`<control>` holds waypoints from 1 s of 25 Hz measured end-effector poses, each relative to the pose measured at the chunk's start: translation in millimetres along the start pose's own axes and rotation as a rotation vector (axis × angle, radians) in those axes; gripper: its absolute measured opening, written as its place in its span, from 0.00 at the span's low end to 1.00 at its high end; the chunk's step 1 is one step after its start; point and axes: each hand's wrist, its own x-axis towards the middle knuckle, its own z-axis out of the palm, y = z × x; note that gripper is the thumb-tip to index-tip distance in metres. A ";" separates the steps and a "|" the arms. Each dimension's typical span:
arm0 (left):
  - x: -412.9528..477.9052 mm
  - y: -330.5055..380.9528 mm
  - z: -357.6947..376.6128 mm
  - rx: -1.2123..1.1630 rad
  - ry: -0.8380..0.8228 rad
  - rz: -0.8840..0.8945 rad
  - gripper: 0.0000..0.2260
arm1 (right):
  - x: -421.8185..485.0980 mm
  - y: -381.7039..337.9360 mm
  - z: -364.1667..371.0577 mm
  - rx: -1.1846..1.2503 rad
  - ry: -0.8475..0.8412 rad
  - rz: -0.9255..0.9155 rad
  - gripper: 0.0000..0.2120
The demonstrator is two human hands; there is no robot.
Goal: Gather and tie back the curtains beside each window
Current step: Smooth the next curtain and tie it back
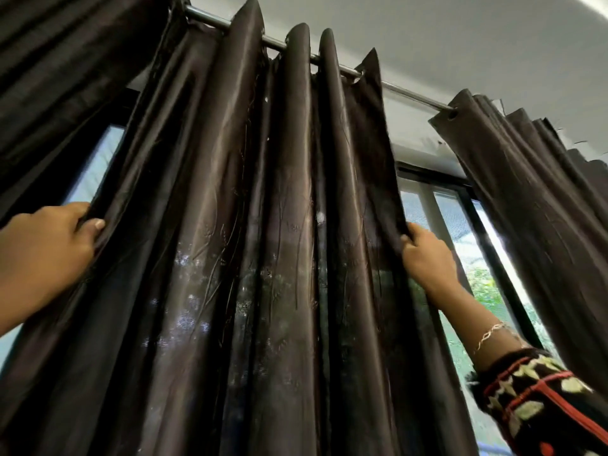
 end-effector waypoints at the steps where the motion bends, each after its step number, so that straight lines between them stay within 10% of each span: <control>1: -3.6 5.4 -6.2 0.023 0.011 0.026 0.11 | -8.8 -20.2 4.6 0.003 -0.001 -0.072 0.13; 25: -6.9 0.1 -141.5 0.047 0.057 0.066 0.12 | -89.3 -379.8 78.5 0.328 -0.478 -0.486 0.15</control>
